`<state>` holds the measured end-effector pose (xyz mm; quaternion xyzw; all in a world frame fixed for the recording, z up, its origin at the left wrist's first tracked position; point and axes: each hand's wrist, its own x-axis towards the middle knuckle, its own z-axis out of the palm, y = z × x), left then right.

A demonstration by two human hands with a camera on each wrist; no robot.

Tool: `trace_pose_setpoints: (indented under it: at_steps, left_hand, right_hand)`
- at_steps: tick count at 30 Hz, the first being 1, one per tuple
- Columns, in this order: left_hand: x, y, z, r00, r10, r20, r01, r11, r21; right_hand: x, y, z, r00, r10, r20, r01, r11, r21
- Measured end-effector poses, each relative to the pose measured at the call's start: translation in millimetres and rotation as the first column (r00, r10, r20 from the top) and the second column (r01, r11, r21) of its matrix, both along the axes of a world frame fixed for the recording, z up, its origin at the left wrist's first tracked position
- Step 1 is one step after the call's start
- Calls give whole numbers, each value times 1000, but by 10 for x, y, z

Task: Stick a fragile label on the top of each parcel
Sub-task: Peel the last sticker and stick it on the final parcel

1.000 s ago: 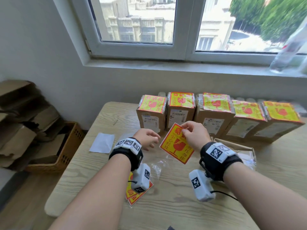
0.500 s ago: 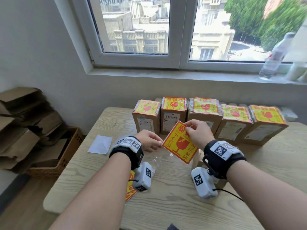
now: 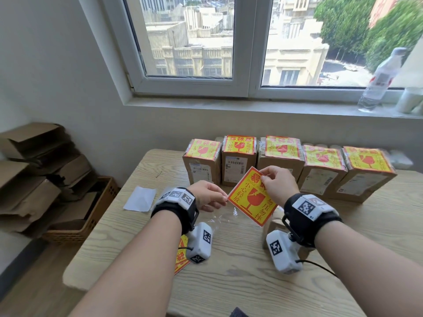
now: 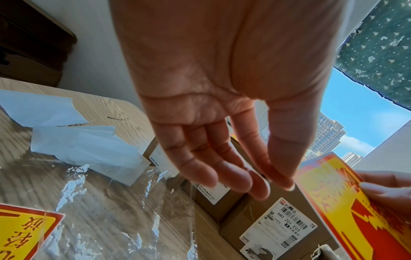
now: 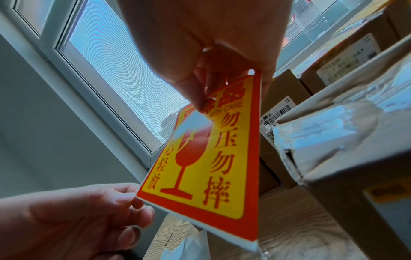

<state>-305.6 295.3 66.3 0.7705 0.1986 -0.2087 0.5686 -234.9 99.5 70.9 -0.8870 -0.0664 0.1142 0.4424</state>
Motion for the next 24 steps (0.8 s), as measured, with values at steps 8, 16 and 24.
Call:
trace_pose_setpoints:
  at_steps: [8,16,24]
  left_hand:
    - [-8,-4,28,1000,12,9,-12,1000,-23]
    - [16,-35,110,996,31,79,-27,998,-49]
    - [25,-31,101,994,8,105,-3,999,-49]
  right_hand:
    - [14,-23,-24,995,-13,95,18,999,-49]
    - [-69,103,12,946,325,-3,-324,945,48]
    - [-112,163,13,922,385,-36,-379,919,112]
